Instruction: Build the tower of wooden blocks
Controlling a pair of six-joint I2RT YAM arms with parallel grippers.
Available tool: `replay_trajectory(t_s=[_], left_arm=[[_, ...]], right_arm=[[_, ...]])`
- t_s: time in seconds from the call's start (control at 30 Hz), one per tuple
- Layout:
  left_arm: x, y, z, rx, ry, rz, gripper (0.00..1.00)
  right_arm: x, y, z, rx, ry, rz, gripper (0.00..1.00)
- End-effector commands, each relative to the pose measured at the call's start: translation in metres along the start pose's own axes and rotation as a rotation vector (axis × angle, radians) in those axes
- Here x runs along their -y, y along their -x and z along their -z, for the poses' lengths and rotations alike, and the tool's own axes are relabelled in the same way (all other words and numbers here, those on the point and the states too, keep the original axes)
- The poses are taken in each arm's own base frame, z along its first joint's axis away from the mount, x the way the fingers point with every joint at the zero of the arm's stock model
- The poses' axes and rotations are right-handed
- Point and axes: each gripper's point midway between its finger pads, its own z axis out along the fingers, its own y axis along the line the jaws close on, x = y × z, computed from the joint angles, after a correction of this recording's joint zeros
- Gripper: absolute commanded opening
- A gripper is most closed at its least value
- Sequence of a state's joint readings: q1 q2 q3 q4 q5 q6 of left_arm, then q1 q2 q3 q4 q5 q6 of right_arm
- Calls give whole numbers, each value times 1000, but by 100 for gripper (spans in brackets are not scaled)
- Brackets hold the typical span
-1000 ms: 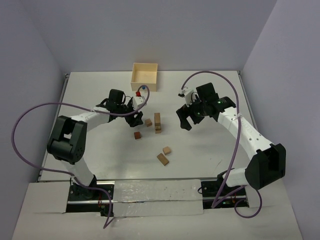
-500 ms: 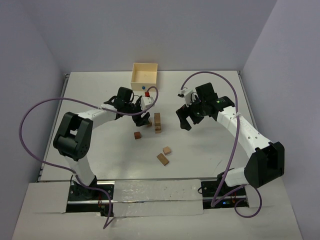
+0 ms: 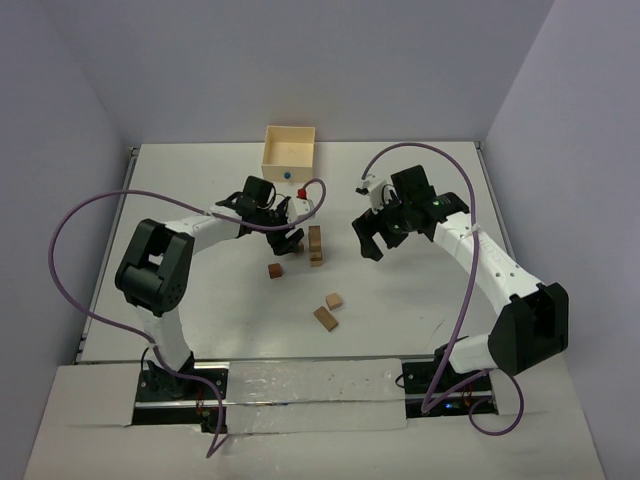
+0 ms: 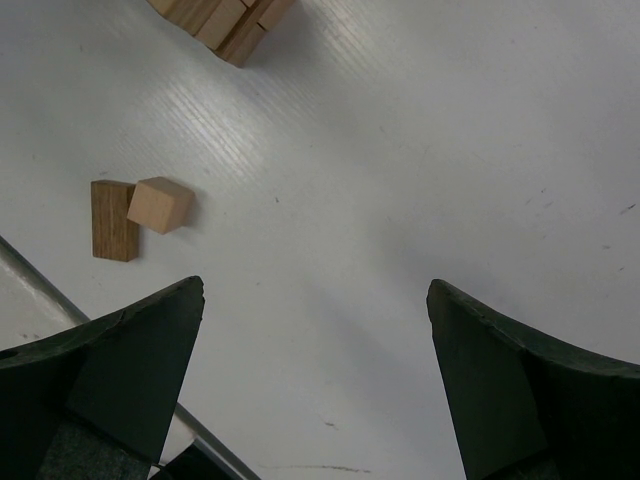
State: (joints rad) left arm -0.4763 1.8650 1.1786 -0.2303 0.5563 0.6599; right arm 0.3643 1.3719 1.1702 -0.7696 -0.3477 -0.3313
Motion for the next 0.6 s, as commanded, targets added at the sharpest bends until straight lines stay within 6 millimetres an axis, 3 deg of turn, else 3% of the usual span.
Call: replay_trajectory(t_s=[0.0,0.3,0.57], left_arm=[[-9,8,-2,-1,16,-28,75],[-13,7,-6,-15,25,-26,69],[-6,9,0,4,9,-38,49]], right_arm=[[7,10,2,31,-18,10,100],[7,10,0,30,-16,7,100],[8,9,1,31,-20,5,100]])
